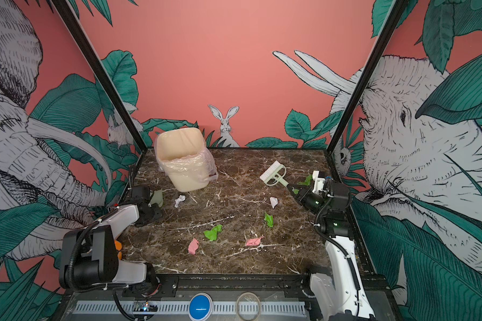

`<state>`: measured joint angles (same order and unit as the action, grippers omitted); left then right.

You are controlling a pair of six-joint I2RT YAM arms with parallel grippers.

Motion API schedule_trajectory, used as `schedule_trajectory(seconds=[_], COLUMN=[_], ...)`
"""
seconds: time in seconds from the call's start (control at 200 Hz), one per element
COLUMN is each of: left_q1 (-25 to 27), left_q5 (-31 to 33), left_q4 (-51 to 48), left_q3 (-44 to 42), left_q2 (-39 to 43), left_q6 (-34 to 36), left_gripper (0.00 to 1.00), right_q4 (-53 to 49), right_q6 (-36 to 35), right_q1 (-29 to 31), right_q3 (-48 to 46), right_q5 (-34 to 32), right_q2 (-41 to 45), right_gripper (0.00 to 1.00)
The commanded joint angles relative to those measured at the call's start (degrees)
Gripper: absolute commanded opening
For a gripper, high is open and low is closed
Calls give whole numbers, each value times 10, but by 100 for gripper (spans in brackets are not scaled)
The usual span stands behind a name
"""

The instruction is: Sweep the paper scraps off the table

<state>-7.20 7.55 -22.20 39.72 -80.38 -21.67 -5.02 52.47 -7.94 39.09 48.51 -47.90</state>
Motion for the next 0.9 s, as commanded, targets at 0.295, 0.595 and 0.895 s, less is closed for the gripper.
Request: schedule_trajectory(seconds=[0.295, 0.595, 0.895], left_q1=[-4, -4, -5], left_q5=[-10, -2, -28], left_q4=[1, -15, -9], left_q3=[24, 19, 13], left_q2=[-18, -13, -29], left_q6=[9, -9, -28], left_gripper=[44, 46, 45], right_q4=[20, 16, 15], right_q6=[-4, -5, -5], right_q1=[-3, -3, -3], right_q3=[16, 24, 38], right_q5=[8, 9, 11], right_q2=[2, 1, -7], right_gripper=[0, 0, 0])
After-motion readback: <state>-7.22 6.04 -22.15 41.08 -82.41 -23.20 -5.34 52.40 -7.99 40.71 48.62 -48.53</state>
